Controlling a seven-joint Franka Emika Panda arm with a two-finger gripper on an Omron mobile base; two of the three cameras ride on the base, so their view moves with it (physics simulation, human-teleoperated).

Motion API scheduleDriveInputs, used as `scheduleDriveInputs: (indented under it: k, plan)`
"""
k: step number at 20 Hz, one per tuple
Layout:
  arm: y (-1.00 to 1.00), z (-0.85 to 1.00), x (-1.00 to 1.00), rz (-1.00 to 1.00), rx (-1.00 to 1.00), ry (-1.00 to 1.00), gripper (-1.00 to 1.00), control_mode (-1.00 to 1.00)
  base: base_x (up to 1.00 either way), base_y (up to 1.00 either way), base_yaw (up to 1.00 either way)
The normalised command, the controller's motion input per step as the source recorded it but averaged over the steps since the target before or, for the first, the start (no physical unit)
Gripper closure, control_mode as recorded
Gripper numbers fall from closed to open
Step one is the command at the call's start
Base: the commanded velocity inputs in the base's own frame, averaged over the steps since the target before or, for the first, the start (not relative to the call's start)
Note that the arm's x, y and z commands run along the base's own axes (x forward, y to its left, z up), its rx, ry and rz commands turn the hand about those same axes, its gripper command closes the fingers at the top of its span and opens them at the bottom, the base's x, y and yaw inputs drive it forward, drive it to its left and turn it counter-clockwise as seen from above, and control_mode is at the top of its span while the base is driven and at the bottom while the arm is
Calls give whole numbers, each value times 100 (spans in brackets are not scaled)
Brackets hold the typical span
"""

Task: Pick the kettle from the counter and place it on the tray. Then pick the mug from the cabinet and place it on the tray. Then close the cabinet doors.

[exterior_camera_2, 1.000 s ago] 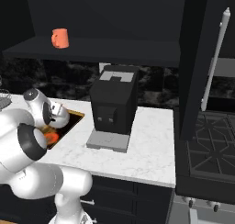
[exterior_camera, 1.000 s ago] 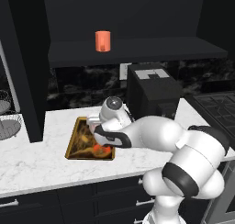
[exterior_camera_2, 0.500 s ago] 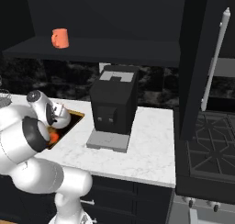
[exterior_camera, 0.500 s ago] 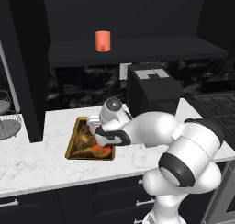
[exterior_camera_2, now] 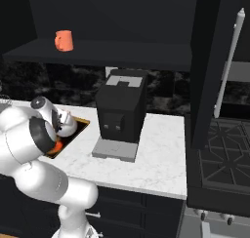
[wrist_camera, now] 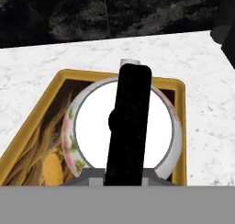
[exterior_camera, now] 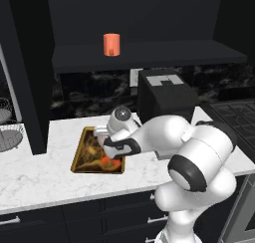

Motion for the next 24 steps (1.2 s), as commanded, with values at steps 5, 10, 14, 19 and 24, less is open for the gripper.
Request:
scheduleDriveInputs:
  k: [5,10,14,19,24]
  plan:
    - [15,-9,22,4,0,0,100,-100,0,0,0]
    - [6,-11,12,6,0,0,100,-100,0,0,0]
    - [-10,-16,0,7,0,2,-100,-100,0,0,0]
    - [-21,-2,-1,5,0,0,-100,-100,0,0,0]
    - [-17,0,-3,4,-1,-1,-100,-100,0,0,0]
